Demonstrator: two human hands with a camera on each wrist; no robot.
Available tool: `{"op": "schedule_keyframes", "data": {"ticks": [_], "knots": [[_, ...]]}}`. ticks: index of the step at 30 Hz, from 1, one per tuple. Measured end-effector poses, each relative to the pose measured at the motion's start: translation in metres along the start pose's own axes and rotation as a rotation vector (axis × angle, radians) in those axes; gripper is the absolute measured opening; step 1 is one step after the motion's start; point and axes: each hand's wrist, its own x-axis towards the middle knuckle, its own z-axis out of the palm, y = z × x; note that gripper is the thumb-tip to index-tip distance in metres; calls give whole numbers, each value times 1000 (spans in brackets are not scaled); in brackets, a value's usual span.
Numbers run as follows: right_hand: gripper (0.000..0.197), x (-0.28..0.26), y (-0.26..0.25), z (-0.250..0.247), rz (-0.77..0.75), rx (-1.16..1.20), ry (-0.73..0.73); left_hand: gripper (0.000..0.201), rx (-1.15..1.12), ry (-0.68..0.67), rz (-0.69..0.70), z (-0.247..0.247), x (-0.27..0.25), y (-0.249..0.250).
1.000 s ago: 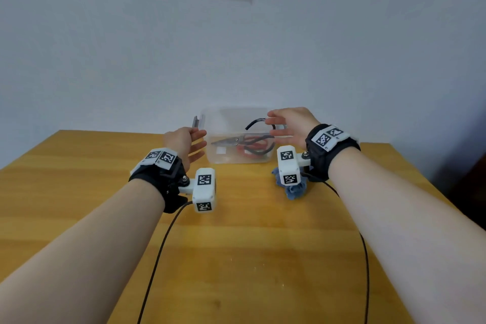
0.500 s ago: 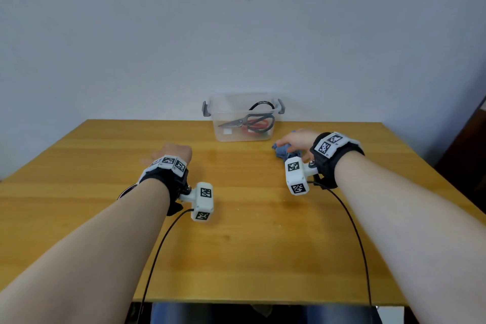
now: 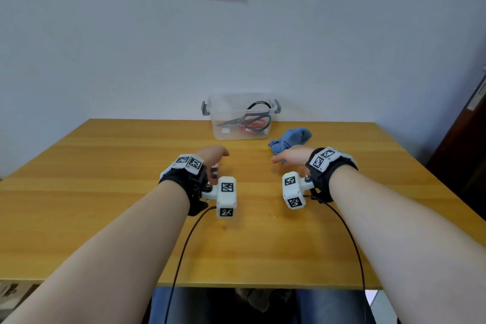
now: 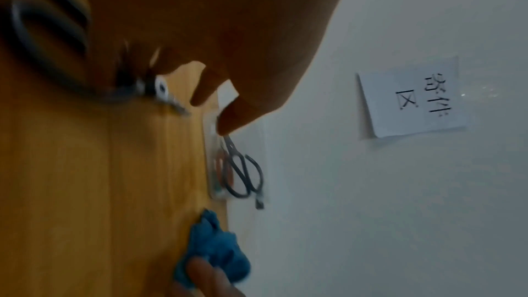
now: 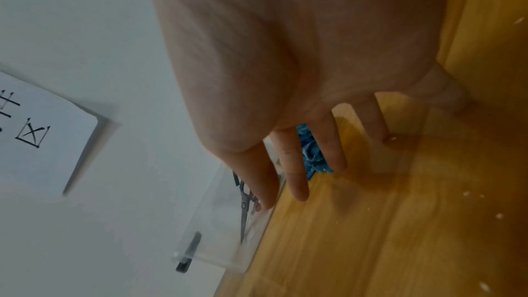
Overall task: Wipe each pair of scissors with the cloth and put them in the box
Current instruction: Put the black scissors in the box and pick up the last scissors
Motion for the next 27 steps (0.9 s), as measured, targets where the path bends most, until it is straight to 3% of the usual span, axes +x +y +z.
{"op": "schedule_keyframes", "data": {"ticks": [2,4,7,10,12,16,17,21,24,25,27], "knots": [[42,-5,-1,0,-25,37,-2,39,-21,-71,51,10,0,4],[32,-5,2,1,-40,106,-31,39,51,-80,100,16,-2,6],[40,-3,12,6,-56,220,-55,51,183,-2,115,20,3,2],[41,-11,16,7,-77,163,-73,50,131,-110,9,31,11,-11],[44,-17,17,8,-112,122,-113,43,24,-160,-56,41,9,-21],[45,-14,19,14,-173,227,-136,19,-89,-193,-44,54,1,-24],[45,-16,16,14,-170,276,-159,14,-286,-243,-127,57,1,-22],[41,19,13,12,-167,493,-148,24,-363,-196,23,60,-3,-8],[82,41,14,13,-145,603,-126,22,-383,-189,133,54,-4,-1],[72,27,9,11,-152,661,-110,22,-376,-192,151,51,-4,1],[26,-3,-1,7,-183,782,-128,24,-331,-152,212,43,-2,4]]}}
